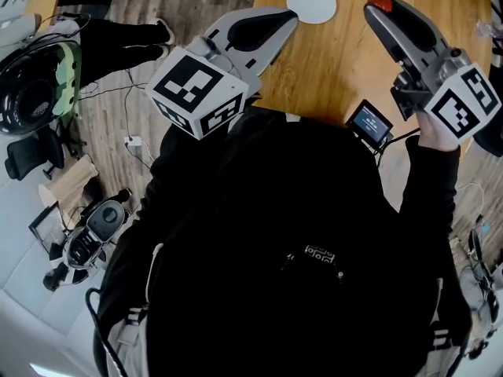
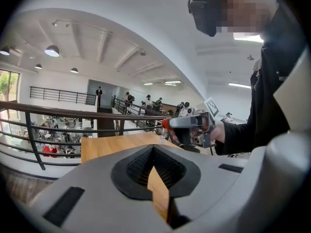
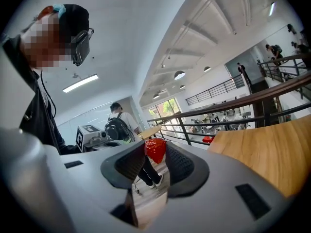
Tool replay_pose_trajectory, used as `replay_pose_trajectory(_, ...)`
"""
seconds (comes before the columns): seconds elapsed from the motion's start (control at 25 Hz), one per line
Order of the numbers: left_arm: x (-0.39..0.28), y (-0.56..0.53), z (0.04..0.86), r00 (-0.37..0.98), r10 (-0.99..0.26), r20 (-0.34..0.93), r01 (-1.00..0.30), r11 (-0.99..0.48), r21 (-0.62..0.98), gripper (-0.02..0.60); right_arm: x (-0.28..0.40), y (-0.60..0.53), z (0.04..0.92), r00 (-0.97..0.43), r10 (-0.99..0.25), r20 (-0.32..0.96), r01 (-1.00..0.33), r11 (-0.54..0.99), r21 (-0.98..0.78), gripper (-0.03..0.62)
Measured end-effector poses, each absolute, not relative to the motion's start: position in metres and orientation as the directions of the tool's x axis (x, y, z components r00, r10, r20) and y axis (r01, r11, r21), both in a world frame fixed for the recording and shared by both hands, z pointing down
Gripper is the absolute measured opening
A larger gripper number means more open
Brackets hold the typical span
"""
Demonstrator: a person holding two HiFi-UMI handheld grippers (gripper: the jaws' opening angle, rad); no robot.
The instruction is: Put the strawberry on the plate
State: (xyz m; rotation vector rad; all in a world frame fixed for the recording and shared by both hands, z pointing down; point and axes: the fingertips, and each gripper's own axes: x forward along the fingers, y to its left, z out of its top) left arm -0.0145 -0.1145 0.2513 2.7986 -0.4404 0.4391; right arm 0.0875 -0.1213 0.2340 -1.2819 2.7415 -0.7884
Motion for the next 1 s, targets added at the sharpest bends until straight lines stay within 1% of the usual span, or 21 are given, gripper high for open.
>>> replay_pose_trajectory(0.12,-0.013,-0.126,0.244,0.917,-0.236,0.322,-0.309,-0.930,0.199,-0.005,0.100,-0.121,0.224,-0.636,-0.746,0.197,-0.740,0.516,-0.432,0.143)
replay_pose_trajectory(0.32,-0.021,-0.140,0.245,0.915,-0.214,0.342,-0.292,-0.936,0.194,-0.005,0.111,-0.117,0.220,-0.587,-0.781,0.213,-0.775,0.467,-0.426,0.143)
replay_pose_trajectory(0.48,-0.011,-0.104,0.252,0.928,-0.163,0.334,-0.241,-0.948,0.207,-0.005,0.112,-0.084,0.226,-0.559,-0.801,0.216,-0.789,0.433,-0.436,0.141)
replay_pose_trajectory(0.64,0.008,-0.093,0.252,0.936,-0.133,0.326,-0.213,-0.951,0.223,-0.005,0.121,-0.081,0.224,-0.553,-0.803,0.221,-0.793,0.427,-0.434,0.141)
replay_pose_trajectory(0.8,0.002,-0.086,0.252,0.938,-0.121,0.326,-0.204,-0.951,0.234,-0.005,0.112,-0.083,0.226,-0.556,-0.798,0.230,-0.791,0.424,-0.441,0.143)
replay_pose_trajectory(1.0,-0.007,-0.087,0.253,0.938,-0.139,0.318,-0.224,-0.943,0.248,-0.005,0.101,-0.091,0.231,-0.572,-0.783,0.243,-0.785,0.436,-0.440,0.141)
